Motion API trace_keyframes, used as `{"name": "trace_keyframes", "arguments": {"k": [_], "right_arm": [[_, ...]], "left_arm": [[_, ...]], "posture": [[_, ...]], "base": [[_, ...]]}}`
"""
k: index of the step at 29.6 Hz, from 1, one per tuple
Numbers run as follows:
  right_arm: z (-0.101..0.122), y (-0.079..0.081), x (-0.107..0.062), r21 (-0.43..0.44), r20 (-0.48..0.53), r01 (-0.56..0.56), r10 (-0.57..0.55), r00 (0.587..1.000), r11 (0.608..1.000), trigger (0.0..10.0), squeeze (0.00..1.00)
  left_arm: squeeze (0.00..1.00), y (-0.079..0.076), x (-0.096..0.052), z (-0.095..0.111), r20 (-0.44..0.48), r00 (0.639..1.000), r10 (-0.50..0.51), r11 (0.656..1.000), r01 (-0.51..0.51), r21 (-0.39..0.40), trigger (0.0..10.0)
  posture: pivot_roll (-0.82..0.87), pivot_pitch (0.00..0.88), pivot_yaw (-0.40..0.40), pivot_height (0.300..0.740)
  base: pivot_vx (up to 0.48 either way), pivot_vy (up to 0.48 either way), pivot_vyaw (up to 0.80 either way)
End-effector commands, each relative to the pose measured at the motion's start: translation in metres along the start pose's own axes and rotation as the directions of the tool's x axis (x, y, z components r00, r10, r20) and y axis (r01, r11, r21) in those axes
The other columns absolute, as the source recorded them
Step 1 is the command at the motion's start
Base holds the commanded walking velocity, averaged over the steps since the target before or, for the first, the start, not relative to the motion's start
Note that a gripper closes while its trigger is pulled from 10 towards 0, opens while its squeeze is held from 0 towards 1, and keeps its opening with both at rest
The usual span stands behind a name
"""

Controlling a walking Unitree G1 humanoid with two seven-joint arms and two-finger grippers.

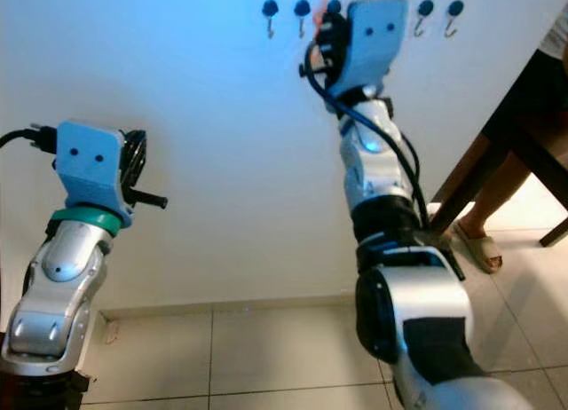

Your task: Hang keys on a hook

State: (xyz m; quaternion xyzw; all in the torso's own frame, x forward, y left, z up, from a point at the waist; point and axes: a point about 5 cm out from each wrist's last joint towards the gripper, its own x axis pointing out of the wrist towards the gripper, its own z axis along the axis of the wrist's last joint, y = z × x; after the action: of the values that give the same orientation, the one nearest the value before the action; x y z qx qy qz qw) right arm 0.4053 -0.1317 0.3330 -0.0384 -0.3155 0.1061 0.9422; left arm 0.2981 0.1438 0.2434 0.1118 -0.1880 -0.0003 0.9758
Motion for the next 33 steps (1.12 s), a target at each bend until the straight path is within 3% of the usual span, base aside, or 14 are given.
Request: {"name": "trace_keyframes", "arguments": {"k": [1,5,10,15,19,30,33], "right_arm": [[-0.001,0.010,0.004,0.009,-0.019,-0.031,0.031,0.999,0.999,10.0,0.00],[0.000,0.023,0.010,0.017,-0.035,-0.079,0.080,0.996,0.997,10.0,0.00],[0.003,0.028,0.014,0.007,-0.036,-0.094,0.094,0.995,0.996,10.0,0.00],[0.011,0.028,0.018,0.014,0.009,-0.090,0.090,0.996,0.996,10.0,0.00],[0.012,0.029,0.009,0.011,0.079,-0.114,0.113,0.991,0.993,10.0,0.00],[0.015,0.022,0.003,-0.018,0.121,-0.113,0.115,0.986,0.993,10.0,0.00],[0.018,0.020,0.008,-0.018,0.111,-0.104,0.105,0.988,0.994,10.0,0.00]], "left_arm": [[0.00,0.000,-0.004,-0.001,-0.006,1.000,0.005,1.000,-0.005,0.001,10.0],[0.00,0.003,-0.008,-0.001,-0.010,1.000,0.021,1.000,-0.021,0.007,10.0],[0.00,0.004,-0.012,-0.001,-0.016,0.999,0.032,0.999,-0.032,0.010,10.0],[0.00,0.002,-0.018,-0.003,-0.027,0.999,0.028,1.000,-0.027,0.011,10.0],[0.00,0.004,-0.024,0.003,-0.008,1.000,0.012,0.999,-0.012,-0.029,10.0],[0.00,0.001,-0.019,0.024,0.080,0.996,-0.039,0.998,0.043,-0.052,10.0],[0.00,0.002,-0.009,0.028,0.103,0.994,-0.017,0.998,0.023,-0.053,10.0]], "posture": [[0.02,0.034,0.052,0.740],[0.04,0.045,0.029,0.740],[0.05,0.058,0.021,0.740],[0.05,0.059,0.020,0.740],[0.04,0.052,0.031,0.740],[0.00,0.012,0.043,0.740],[-0.01,0.009,0.045,0.740]], "base": [[0.000,0.000,0.00],[0.000,0.000,0.00],[0.000,0.000,0.00],[0.000,0.000,0.00],[0.000,0.000,0.00],[0.000,0.000,0.00],[0.000,0.000,0.00]]}}
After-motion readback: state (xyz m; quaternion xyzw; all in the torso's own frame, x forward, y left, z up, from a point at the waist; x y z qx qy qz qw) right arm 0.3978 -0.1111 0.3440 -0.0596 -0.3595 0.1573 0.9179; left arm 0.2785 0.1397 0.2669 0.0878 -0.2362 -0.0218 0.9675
